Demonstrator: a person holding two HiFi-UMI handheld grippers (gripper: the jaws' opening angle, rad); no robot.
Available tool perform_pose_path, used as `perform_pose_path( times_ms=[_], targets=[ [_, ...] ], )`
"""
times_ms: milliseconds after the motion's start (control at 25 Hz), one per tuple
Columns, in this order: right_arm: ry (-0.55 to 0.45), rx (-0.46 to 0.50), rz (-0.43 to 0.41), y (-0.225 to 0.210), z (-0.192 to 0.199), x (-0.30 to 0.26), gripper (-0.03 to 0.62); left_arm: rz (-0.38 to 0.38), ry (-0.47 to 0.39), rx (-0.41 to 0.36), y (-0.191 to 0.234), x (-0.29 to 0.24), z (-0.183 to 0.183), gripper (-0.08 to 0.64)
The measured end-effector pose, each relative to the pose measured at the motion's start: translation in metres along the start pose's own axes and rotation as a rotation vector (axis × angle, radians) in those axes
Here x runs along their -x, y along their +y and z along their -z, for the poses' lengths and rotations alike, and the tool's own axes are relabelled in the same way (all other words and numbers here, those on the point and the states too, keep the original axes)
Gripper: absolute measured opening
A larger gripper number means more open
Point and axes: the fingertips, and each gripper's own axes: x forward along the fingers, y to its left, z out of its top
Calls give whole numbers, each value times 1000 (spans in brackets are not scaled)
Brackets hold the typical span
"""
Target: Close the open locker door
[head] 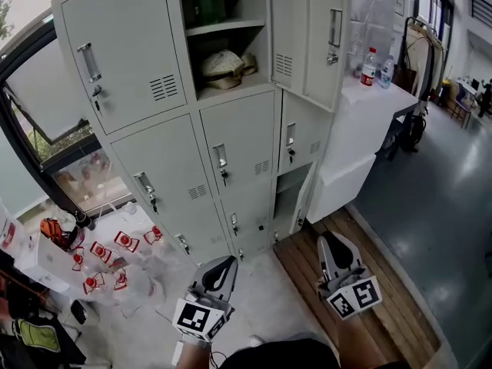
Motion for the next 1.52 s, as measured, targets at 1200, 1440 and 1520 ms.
perform_pose_path(
  times_ms=[1200,1440,1520],
  targets=[
    [-203,-34,-223,-178,-60,-174,55,-166,11,-14,38,-209,-5,23],
    [-269,-8,-294,-172,-90,-205,124,-198,3,-33,41,-210,-10,23],
    [-293,5,-291,-168,-98,-210,126,-203,-2,-40,45,-206,-14,23]
  ],
)
